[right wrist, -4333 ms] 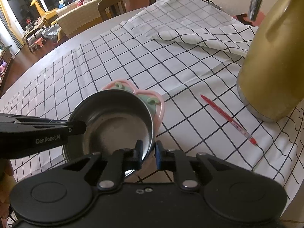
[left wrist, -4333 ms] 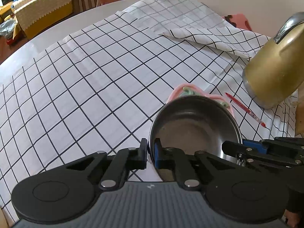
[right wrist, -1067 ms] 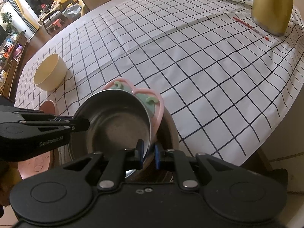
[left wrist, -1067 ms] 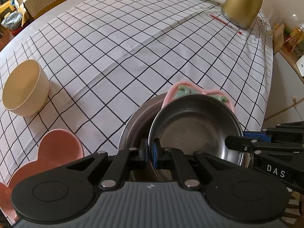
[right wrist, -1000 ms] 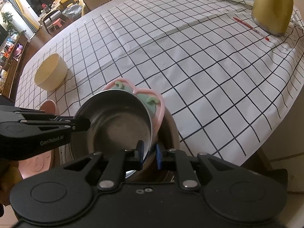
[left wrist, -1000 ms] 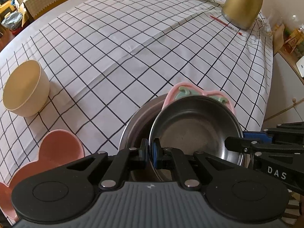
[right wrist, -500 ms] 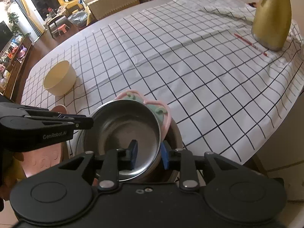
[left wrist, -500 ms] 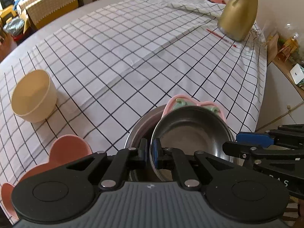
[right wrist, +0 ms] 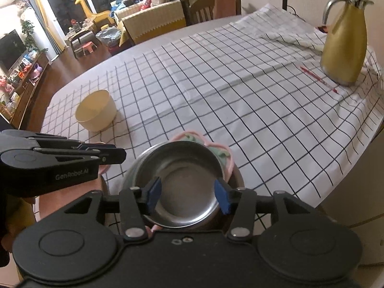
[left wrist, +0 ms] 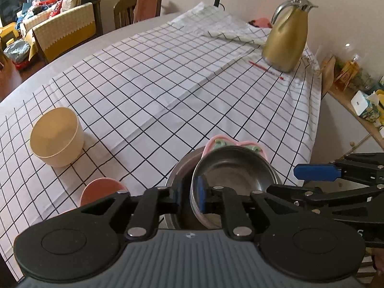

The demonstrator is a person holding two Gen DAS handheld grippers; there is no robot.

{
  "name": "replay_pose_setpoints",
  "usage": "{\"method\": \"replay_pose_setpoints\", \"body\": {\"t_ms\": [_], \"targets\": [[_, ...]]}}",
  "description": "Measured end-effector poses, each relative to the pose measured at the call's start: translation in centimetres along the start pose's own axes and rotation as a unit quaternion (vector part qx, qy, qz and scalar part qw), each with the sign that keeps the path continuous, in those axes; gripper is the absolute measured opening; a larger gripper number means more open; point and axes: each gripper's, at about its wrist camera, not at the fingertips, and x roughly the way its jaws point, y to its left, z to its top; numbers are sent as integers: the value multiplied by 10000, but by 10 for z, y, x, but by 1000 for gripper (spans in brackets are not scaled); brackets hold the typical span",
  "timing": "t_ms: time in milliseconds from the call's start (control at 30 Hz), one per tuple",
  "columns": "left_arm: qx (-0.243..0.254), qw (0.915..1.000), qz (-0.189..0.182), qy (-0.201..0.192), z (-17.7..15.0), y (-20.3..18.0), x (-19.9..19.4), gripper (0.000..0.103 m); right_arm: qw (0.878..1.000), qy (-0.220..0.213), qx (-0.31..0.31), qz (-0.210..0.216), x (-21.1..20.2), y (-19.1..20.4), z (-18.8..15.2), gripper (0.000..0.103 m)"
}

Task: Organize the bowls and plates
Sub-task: 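Move both grippers to the rim of the cream-coloured bowl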

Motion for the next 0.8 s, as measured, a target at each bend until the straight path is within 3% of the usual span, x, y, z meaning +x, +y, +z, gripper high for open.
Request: {"method": "replay_pose_setpoints", "body": {"t_ms": [67,133,300,367,433,533,800], "targets": [[-49,9999,-18,-116,-2,4,-8,42,10000,-51,-44,-6,-4,6,0,57],[-75,9996,6,-271,-4,8,-16,57,9999,-113,-117,-16,-7,12,1,60],[-132,9988,107,-462,-8,23,-33,60,9991,-277,-315,2,-14,30,6,69],[-229,9982,167,-521,-10,32,-40,67,9985,-359,-423,19,-16,38,10,81],[-350,9971,247,-627,-11,41,-47,73,9974,-462,-555,42,-17,47,15,87],[-562,9952,343,-718,-9,57,-53,76,9961,-517,-708,130,-14,59,26,98],[-1131,9889,726,-634,10,111,-48,76,9950,-333,-886,326,22,81,73,99]]}}
